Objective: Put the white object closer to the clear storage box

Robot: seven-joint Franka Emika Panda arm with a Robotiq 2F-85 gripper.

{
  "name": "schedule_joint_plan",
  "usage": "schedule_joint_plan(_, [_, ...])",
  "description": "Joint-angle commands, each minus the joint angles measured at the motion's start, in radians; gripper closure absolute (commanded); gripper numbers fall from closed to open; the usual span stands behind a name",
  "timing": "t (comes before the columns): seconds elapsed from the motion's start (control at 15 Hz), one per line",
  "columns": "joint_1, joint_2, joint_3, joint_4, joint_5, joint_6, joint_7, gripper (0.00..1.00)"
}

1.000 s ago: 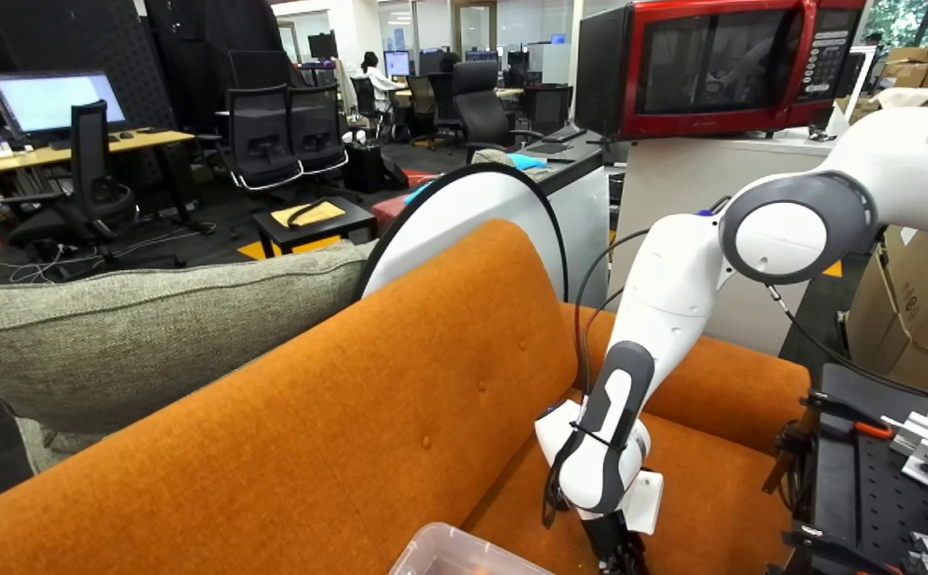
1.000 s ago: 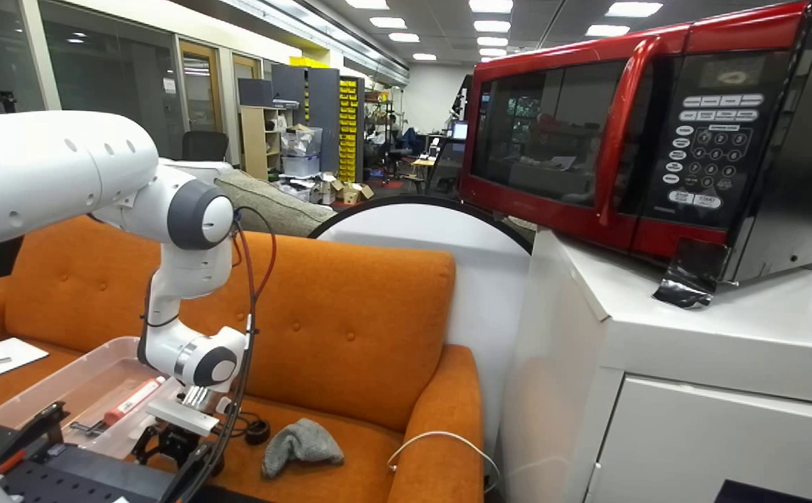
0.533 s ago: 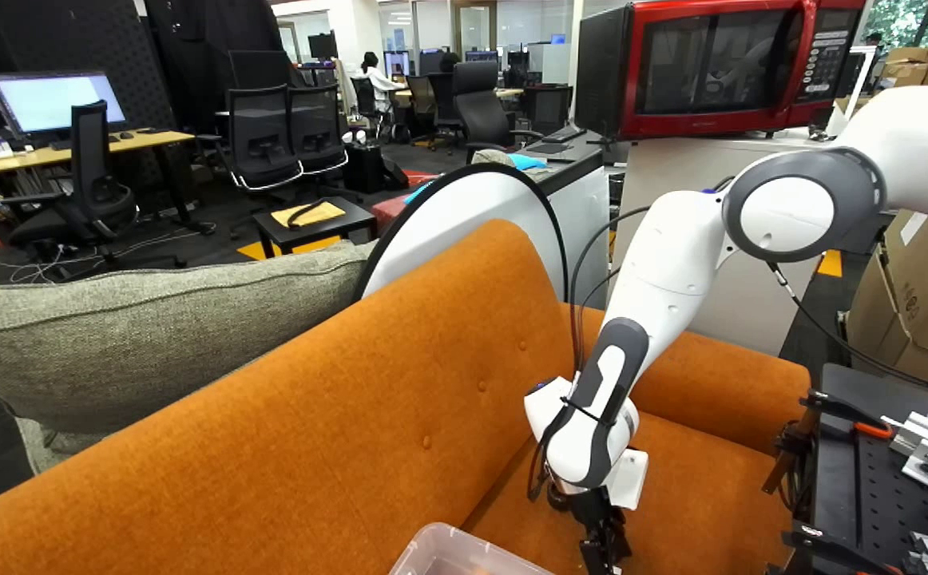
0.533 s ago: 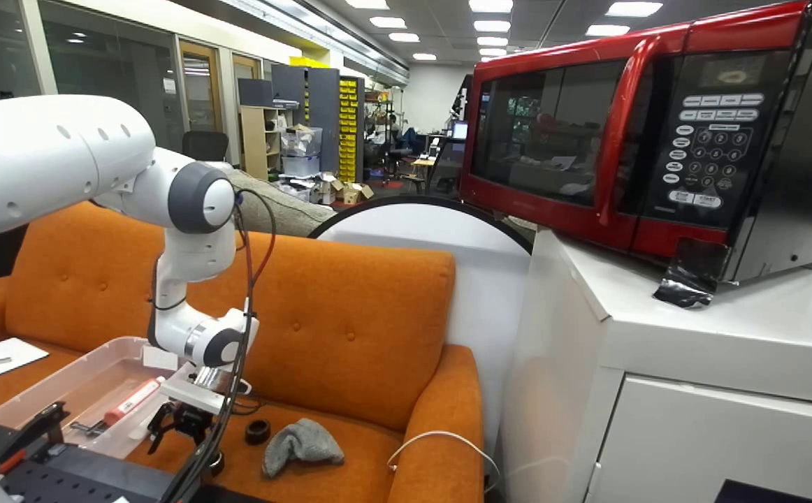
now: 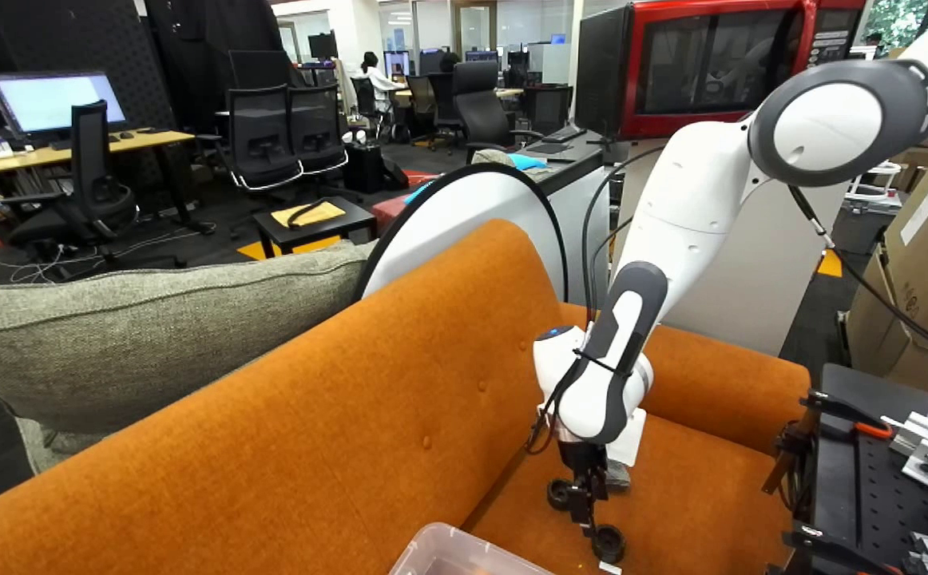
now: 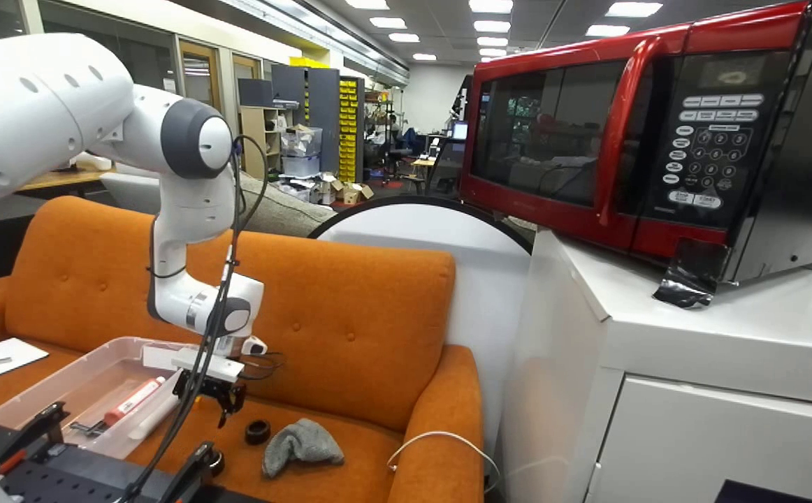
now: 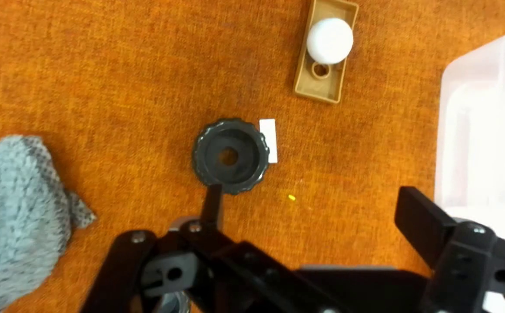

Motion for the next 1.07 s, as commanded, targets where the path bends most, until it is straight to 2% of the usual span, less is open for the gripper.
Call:
schedule_joint_plan(0.0, [-0.063, -0.149, 0.014, -0.213, 0.003, 0.213, 0.007, 0.0])
schedule_joint_plan(0.27, [-0.191, -0.272, 0.027, -0.389, 0.01, 0.437, 0.017, 0.0])
schedule_joint_plan(0.4, [-0.273, -0.315, 0.036, -0.456, 0.001, 0.498, 0.022, 0.0])
schedule_joint_plan(0.47, [-0.334, -0.334, 0.056, -0.484, 0.0, 0.492, 0.023, 0.0])
schedule_joint_plan(0.53, [-0.259, -0.291, 0.006, -0.42, -0.029, 0.462, 0.034, 0.0])
schedule_joint_plan(0.67, [-0.293, -0.301, 0.01, -0.435, -0.048, 0.464, 0.029, 0.0])
schedule_joint_plan(1.0, [-0.262, -0.286, 0.011, -0.421, -0.047, 0.464, 0.046, 0.0])
